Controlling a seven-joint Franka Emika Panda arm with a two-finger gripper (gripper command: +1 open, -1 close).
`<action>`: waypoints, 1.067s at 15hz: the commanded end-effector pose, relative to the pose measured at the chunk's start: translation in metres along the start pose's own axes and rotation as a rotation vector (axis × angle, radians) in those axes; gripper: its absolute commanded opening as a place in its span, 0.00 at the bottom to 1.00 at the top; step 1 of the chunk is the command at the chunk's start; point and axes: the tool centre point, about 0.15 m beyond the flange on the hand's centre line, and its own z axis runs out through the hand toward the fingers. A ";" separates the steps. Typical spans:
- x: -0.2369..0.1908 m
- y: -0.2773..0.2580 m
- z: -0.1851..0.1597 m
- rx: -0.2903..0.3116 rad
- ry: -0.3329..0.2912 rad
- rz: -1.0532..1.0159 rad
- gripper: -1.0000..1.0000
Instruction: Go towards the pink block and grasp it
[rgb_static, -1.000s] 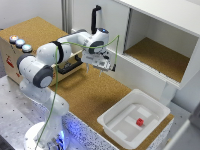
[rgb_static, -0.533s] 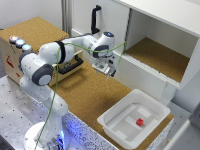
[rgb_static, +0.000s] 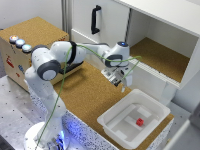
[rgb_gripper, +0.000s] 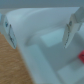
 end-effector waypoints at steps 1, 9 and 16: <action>0.056 0.101 0.057 -0.018 -0.144 0.221 1.00; 0.070 0.141 0.120 0.026 -0.188 0.106 1.00; 0.057 0.117 0.129 0.049 -0.171 -0.327 1.00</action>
